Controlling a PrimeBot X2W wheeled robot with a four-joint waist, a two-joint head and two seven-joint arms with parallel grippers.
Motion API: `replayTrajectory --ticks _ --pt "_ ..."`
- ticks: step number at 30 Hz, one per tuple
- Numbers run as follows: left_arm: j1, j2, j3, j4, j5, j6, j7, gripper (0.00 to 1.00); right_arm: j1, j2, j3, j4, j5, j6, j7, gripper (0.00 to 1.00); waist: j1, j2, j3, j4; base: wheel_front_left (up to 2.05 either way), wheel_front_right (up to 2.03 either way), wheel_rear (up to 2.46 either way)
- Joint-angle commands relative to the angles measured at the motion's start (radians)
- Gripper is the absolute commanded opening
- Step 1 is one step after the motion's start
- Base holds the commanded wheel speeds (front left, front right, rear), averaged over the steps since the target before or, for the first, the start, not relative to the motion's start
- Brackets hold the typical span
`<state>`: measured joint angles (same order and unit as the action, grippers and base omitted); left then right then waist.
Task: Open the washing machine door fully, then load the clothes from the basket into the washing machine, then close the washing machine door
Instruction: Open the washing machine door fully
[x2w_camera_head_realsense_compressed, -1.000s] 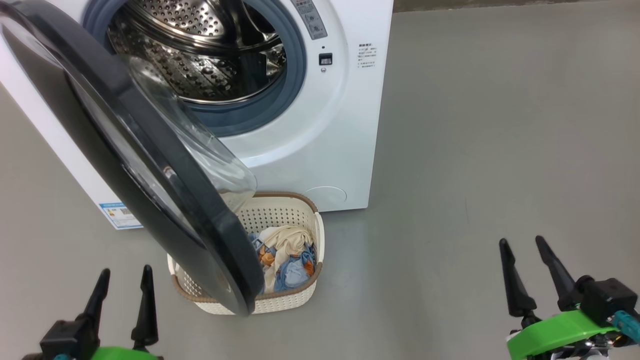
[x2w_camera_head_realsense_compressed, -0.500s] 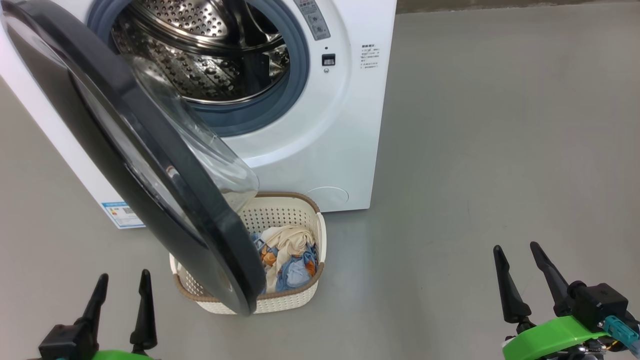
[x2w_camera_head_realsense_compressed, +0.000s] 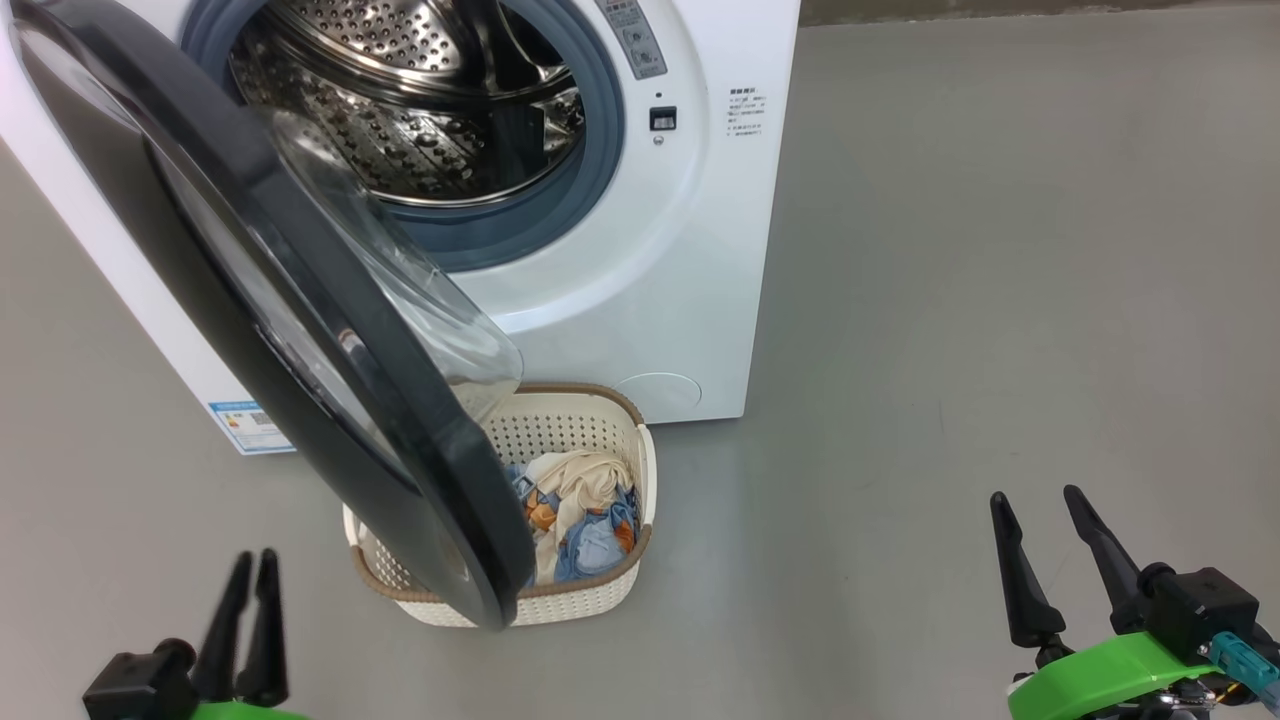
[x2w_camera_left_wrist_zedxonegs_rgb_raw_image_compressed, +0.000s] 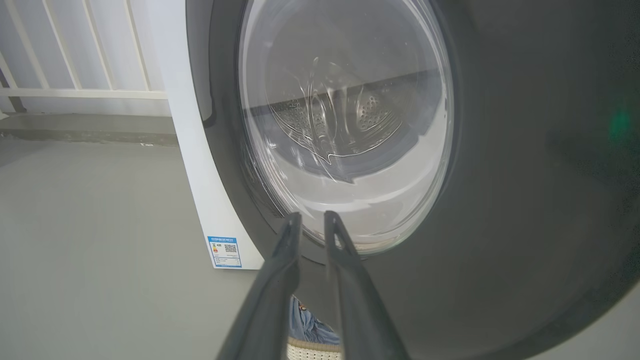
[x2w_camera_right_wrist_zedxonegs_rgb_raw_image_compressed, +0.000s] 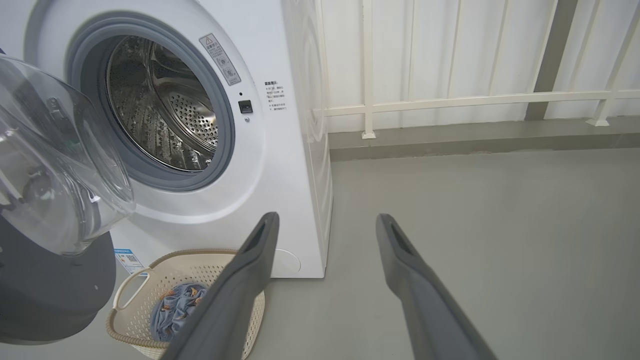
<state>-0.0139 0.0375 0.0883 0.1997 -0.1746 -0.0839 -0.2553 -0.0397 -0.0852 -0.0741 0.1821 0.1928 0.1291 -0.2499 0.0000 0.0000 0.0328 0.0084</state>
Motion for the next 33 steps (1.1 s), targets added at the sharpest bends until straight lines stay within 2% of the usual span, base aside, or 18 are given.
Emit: replayTrajectory --ticks 1,6,17,24,33 --pt "-0.013 0.013 0.028 -0.012 -0.015 -0.002 -0.006 0.00 -0.013 -0.003 0.022 -0.019 -0.002 0.002 -0.012 1.00 0.0000 0.0000 -0.001 0.000 0.00 0.00 0.00" --pt "-0.027 0.013 0.033 -0.030 -0.026 -0.003 -0.006 0.00 -0.008 0.000 0.011 -0.014 0.000 0.002 -0.012 1.00 0.0000 0.0000 -0.007 0.007 0.00 0.00 0.00" --pt "-0.142 0.042 0.011 -0.226 0.013 -0.018 -0.004 0.00 0.002 0.000 -0.007 -0.002 -0.004 0.002 -0.012 1.00 0.0000 0.0000 -0.039 0.019 0.00 0.00 0.00" --pt "-0.287 0.065 -0.102 -0.373 0.042 -0.032 0.051 0.00 0.000 0.004 -0.012 -0.001 0.003 0.002 -0.012 1.00 0.0000 0.0000 -0.056 0.004 0.00 0.00 0.00" --pt "-0.374 0.039 -0.318 -0.488 0.031 -0.041 0.116 0.00 -0.001 0.004 -0.006 -0.002 -0.001 0.002 -0.012 1.00 0.0000 0.0000 -0.061 -0.024 0.00 0.00 0.00"
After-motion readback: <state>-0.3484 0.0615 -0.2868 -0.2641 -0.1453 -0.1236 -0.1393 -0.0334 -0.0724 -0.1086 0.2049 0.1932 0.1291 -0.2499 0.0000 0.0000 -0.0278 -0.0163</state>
